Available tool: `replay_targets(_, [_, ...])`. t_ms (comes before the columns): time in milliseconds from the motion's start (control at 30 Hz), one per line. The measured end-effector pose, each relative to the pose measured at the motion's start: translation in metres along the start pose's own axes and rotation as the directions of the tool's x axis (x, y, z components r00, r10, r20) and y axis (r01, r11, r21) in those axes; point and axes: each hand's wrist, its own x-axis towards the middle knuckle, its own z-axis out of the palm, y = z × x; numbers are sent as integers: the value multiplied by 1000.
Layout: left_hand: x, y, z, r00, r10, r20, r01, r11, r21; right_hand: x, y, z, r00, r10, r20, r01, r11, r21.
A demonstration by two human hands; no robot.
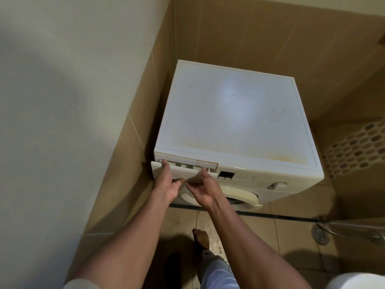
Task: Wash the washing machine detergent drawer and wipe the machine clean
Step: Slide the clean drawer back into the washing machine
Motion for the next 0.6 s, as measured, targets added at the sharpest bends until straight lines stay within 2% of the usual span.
replay_targets(333, [14, 6, 21, 997, 78, -7, -77, 991, 106, 22, -11, 6, 997, -71, 7, 71, 992, -101])
replay_targets(600, [23, 1, 21, 996, 91, -4, -89, 989, 115, 33, -2, 12, 984, -149, -99, 134, 980, -148])
